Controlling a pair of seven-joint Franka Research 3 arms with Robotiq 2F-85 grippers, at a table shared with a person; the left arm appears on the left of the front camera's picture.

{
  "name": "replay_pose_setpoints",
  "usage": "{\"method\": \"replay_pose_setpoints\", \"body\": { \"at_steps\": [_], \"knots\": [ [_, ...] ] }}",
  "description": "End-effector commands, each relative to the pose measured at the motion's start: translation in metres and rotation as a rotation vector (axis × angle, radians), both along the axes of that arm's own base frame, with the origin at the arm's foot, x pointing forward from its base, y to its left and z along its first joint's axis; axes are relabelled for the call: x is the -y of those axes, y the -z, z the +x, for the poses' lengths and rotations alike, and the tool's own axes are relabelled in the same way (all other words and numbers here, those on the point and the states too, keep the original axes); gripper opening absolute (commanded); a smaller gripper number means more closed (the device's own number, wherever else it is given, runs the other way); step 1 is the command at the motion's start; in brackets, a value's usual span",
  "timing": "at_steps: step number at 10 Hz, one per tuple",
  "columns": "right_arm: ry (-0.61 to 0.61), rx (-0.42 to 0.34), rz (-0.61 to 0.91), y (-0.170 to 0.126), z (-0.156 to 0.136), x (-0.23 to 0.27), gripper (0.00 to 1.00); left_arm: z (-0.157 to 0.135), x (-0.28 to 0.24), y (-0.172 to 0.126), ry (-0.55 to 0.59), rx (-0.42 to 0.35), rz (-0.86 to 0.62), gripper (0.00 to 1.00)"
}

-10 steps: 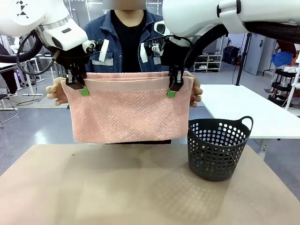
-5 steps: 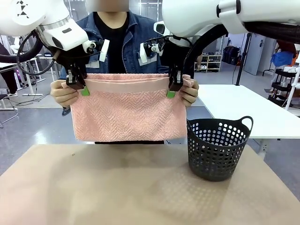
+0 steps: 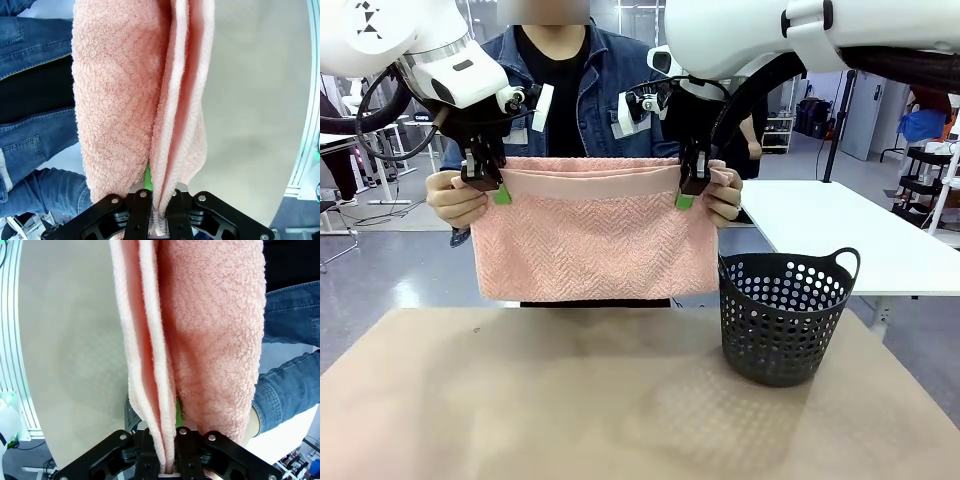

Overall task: Fold the towel.
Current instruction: Release the end of the 100 cm Hotel Towel you were holding.

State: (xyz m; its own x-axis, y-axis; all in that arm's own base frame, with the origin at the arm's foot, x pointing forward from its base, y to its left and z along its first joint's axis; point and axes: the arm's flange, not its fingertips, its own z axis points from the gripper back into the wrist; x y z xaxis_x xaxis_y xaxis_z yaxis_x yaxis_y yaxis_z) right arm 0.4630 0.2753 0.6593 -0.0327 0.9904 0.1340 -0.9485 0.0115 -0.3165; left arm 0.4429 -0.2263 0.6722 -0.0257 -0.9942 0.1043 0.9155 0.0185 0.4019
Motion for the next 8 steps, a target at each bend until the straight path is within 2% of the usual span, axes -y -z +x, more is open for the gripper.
{"method": "replay_pose_setpoints", "body": {
  "at_steps": [1, 2, 3, 4, 5, 6, 7, 8],
  "knots": [
    [0.000, 0.000, 0.000, 0.000, 0.000, 0.000, 0.07, 0.001, -0.003, -0.002, -0.005, 0.003, -0.003, 0.00],
    [0.000, 0.000, 0.000, 0.000, 0.000, 0.000, 0.05, 0.000, 0.000, 0.000, 0.000, 0.000, 0.000, 0.05],
    [0.016, 0.005, 0.025, -0.001, 0.000, 0.003, 0.44, -0.002, -0.003, -0.001, 0.008, 0.007, -0.012, 0.48],
    [0.029, 0.009, 0.025, -0.001, -0.001, 0.004, 0.43, -0.002, -0.005, -0.002, -0.017, 0.007, -0.033, 0.47],
    [0.040, 0.009, 0.032, -0.002, -0.002, 0.005, 0.83, -0.003, -0.006, -0.003, -0.019, 0.013, -0.036, 0.91],
    [0.052, 0.004, 0.042, -0.004, -0.004, 0.008, 0.81, -0.005, -0.006, -0.007, -0.022, 0.016, -0.050, 0.90],
    [0.073, 0.011, 0.055, -0.011, -0.007, 0.012, 1.00, -0.008, -0.009, -0.015, -0.035, 0.024, -0.077, 1.00],
    [0.085, 0.011, 0.096, -0.023, -0.013, 0.019, 1.00, -0.011, -0.015, -0.026, -0.065, 0.039, -0.106, 1.00]
  ]
}}
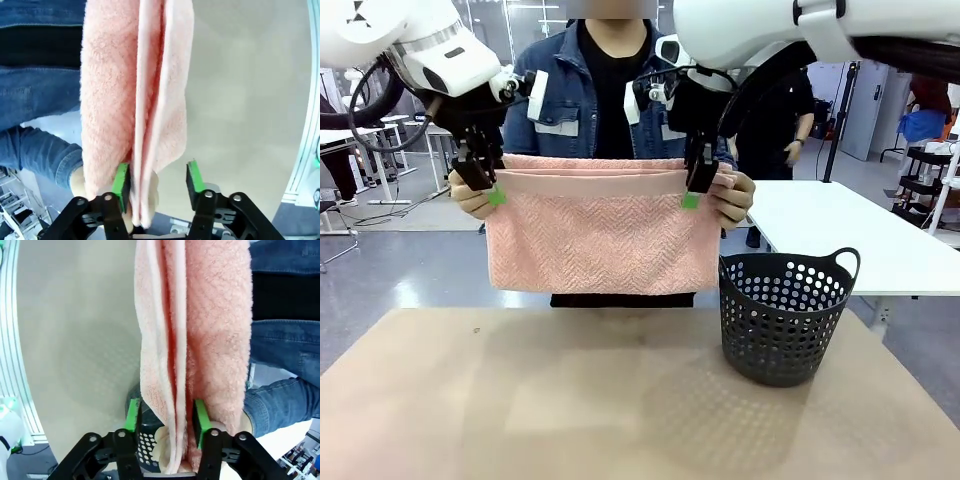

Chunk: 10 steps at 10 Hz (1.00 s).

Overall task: Fold the towel.
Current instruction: Release the end of the 100 cm Hotel Towel you were holding.

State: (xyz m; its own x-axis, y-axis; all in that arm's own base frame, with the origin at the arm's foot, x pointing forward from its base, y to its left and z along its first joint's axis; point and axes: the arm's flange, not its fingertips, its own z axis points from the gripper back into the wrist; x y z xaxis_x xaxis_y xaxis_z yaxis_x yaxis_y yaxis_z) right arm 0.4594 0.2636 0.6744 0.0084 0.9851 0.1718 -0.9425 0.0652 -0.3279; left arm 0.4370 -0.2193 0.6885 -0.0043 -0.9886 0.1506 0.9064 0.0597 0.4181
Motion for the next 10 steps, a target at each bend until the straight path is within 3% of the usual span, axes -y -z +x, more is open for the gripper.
{"method": "replay_pose_setpoints", "body": {
  "at_steps": [1, 2, 3, 4, 6, 8, 10],
  "knots": [
    [0.066, 0.035, 0.088, -0.023, -0.016, 0.017, 1.00, -0.010, -0.018, -0.024, -0.118, 0.021, -0.077, 1.00],
    [0.089, 0.050, 0.135, -0.036, -0.023, 0.028, 0.79, -0.016, -0.025, -0.033, -0.152, 0.018, -0.112, 0.90],
    [0.131, 0.074, 0.194, -0.054, -0.034, 0.044, 0.88, -0.025, -0.036, -0.044, -0.217, 0.020, -0.149, 0.99],
    [0.211, 0.095, 0.256, -0.070, -0.045, 0.066, 1.00, -0.037, -0.052, -0.058, -0.263, 0.028, -0.199, 1.00],
    [0.474, 0.100, 0.392, -0.087, -0.057, 0.130, 1.00, -0.057, -0.107, -0.080, -0.443, 0.079, -0.276, 1.00],
    [0.697, 0.112, 0.481, -0.086, -0.067, 0.188, 1.00, -0.071, -0.169, -0.092, -0.615, 0.121, -0.341, 1.00],
    [0.836, 0.104, 0.562, -0.080, -0.083, 0.238, 1.00, -0.087, -0.229, -0.098, -0.762, 0.128, -0.451, 1.00]
  ]
}}
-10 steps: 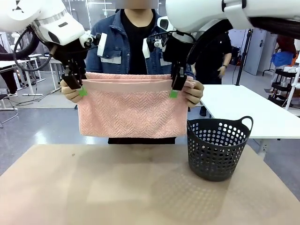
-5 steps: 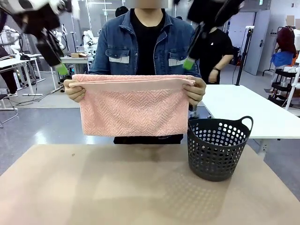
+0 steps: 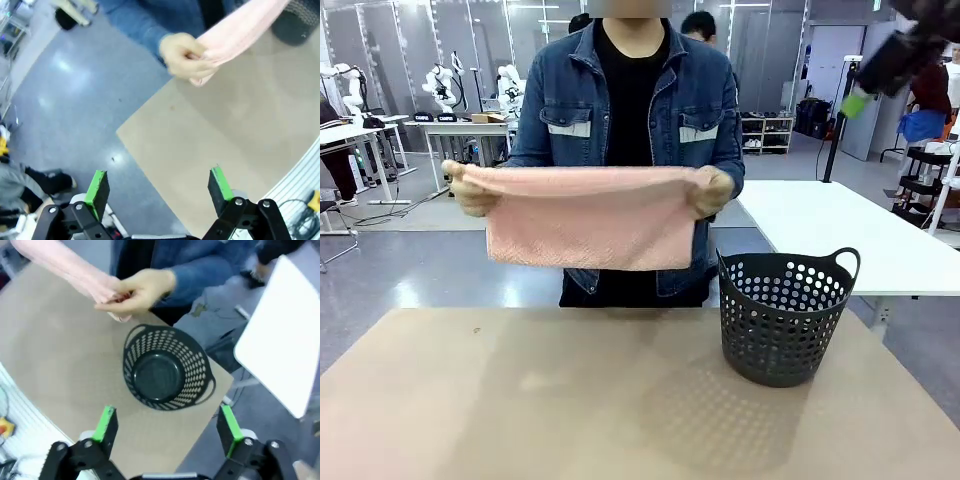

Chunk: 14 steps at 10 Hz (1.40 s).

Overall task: Fold the towel.
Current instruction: Release the end of the 100 cm Hotel Towel you were holding, then pick up the 100 cm Hotel Towel and place it on the left side of the table.

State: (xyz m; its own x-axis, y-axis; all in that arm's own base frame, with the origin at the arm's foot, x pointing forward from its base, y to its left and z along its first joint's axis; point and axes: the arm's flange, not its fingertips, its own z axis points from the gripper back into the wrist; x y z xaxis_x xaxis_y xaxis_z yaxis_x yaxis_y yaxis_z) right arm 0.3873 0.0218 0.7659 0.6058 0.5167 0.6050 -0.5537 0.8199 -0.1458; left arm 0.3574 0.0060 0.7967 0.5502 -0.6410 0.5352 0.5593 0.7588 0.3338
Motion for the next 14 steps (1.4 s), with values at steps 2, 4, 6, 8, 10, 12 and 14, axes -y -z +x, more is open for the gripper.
{"method": "replay_pose_setpoints", "body": {
  "at_steps": [2, 4, 6, 8, 10, 12, 14],
  "knots": [
    [0.132, 0.025, 0.085, 0.015, -0.019, 0.023, 1.00, -0.015, -0.033, 0.010, -0.132, 0.017, -0.118, 1.00],
    [0.152, 0.015, 0.094, 0.016, -0.021, 0.031, 1.00, -0.014, -0.036, 0.015, -0.146, 0.005, -0.139, 1.00],
    [0.123, 0.006, 0.077, 0.011, -0.020, 0.036, 1.00, -0.014, -0.049, 0.009, -0.141, -0.008, -0.111, 1.00],
    [0.123, 0.006, 0.077, 0.011, -0.020, 0.036, 1.00, -0.014, -0.049, 0.009, -0.141, -0.008, -0.111, 1.00],
    [0.123, 0.006, 0.077, 0.011, -0.020, 0.036, 1.00, -0.014, -0.049, 0.009, -0.141, -0.008, -0.111, 1.00],
    [0.123, 0.006, 0.077, 0.011, -0.020, 0.036, 1.00, -0.014, -0.049, 0.009, -0.141, -0.008, -0.111, 1.00],
    [0.123, 0.006, 0.077, 0.011, -0.020, 0.036, 1.00, -0.014, -0.049, 0.009, -0.141, -0.008, -0.111, 1.00]
  ]
}}
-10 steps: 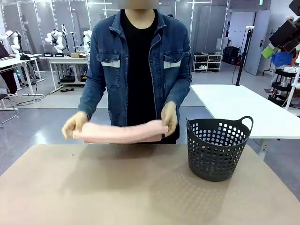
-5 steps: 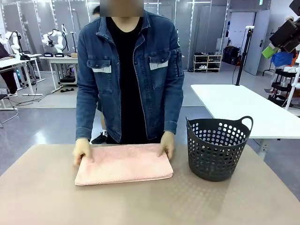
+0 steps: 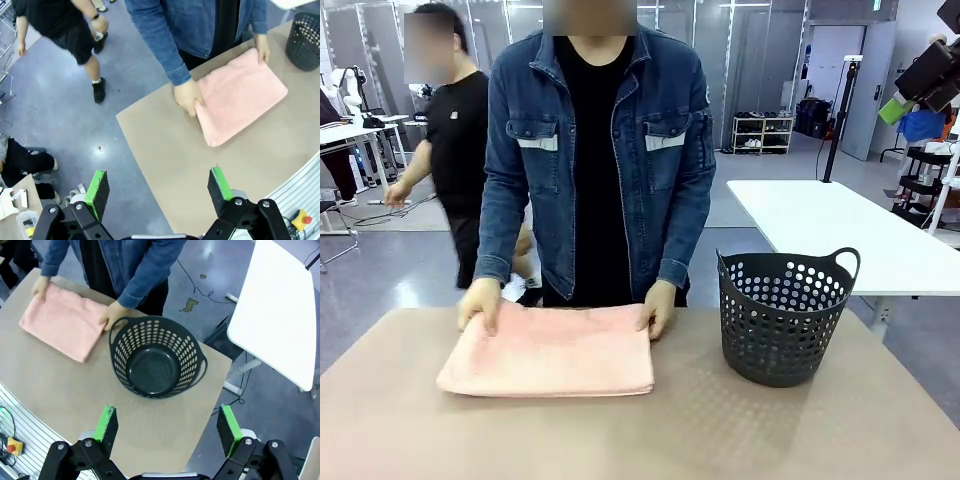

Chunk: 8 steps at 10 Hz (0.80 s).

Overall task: Fold the towel.
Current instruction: Pick up the 100 cm Hotel Towel and place it on the left side of the table.

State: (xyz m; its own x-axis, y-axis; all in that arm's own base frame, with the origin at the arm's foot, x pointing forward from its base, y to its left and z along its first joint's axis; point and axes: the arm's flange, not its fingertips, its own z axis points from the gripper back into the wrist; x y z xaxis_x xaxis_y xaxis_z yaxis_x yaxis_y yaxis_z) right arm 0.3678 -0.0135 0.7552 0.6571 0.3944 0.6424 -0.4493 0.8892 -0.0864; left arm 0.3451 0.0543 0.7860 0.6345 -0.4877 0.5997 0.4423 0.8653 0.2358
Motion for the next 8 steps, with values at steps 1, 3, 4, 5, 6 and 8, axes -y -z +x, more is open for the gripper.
{"method": "replay_pose_setpoints", "body": {
  "at_steps": [1, 3, 4, 5, 6, 8],
  "knots": [
    [0.002, 0.000, 0.004, 0.0003, -0.0003, 0.0006, 1.00, -0.0022, -0.0011, -0.0021, 0.005, -0.004, 0.007, 1.00],
    [0.002, 0.000, 0.004, 0.0003, -0.0003, 0.0006, 1.00, -0.0022, -0.0011, -0.0021, 0.005, -0.004, 0.007, 1.00],
    [0.002, 0.000, 0.004, 0.0003, -0.0003, 0.0006, 1.00, -0.0022, -0.0011, -0.0021, 0.005, -0.004, 0.007, 1.00],
    [0.002, 0.000, 0.004, 0.0003, -0.0003, 0.0006, 1.00, -0.0022, -0.0011, -0.0021, 0.005, -0.004, 0.007, 1.00],
    [0.002, 0.000, 0.004, 0.0003, -0.0003, 0.0006, 1.00, -0.0022, -0.0011, -0.0021, 0.005, -0.004, 0.007, 1.00],
    [0.002, 0.000, 0.004, 0.0003, -0.0003, 0.0006, 1.00, -0.0022, -0.0011, -0.0021, 0.005, -0.004, 0.007, 1.00]
  ]
}}
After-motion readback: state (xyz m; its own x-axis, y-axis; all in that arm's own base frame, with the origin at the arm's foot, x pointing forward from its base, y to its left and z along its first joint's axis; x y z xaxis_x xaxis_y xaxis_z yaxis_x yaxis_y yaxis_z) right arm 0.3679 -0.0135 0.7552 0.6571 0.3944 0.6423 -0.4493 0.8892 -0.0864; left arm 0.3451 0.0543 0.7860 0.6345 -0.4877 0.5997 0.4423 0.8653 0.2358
